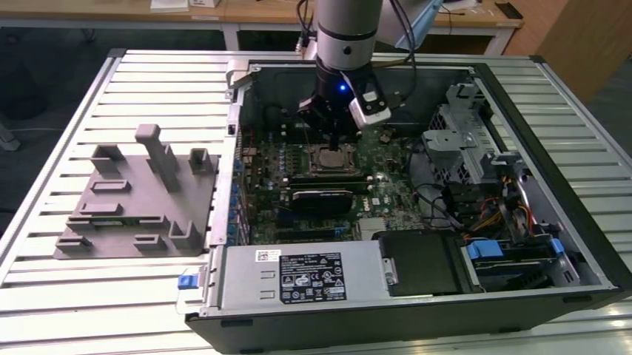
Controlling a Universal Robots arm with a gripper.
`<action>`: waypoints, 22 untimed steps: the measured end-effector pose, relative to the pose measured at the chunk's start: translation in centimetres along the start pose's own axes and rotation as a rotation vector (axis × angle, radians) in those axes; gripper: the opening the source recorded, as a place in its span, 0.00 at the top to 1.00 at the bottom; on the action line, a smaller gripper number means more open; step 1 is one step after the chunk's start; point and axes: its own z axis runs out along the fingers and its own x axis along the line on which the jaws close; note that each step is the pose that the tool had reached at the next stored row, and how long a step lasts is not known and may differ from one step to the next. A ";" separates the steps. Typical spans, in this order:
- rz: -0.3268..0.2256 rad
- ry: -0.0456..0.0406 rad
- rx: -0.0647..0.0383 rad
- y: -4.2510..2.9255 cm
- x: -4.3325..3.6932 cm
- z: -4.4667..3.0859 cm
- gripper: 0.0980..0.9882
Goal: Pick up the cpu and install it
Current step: 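Close the cpu cover, then install the first cpu locking lever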
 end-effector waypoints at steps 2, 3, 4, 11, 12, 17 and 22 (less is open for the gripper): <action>0.000 0.0000 0.000 0.00 0.00 -0.08 0.99; 0.000 0.0000 0.000 0.00 0.00 -0.08 0.99; 0.000 0.0000 0.000 0.00 0.00 -0.09 0.99; 0.000 0.0000 0.000 0.00 0.00 -0.12 0.99; 0.000 0.0000 0.000 0.00 0.03 -0.12 0.99; 0.000 0.0000 0.000 -0.08 0.75 -0.13 0.99; 0.000 0.0000 0.000 -0.19 1.69 -0.14 0.99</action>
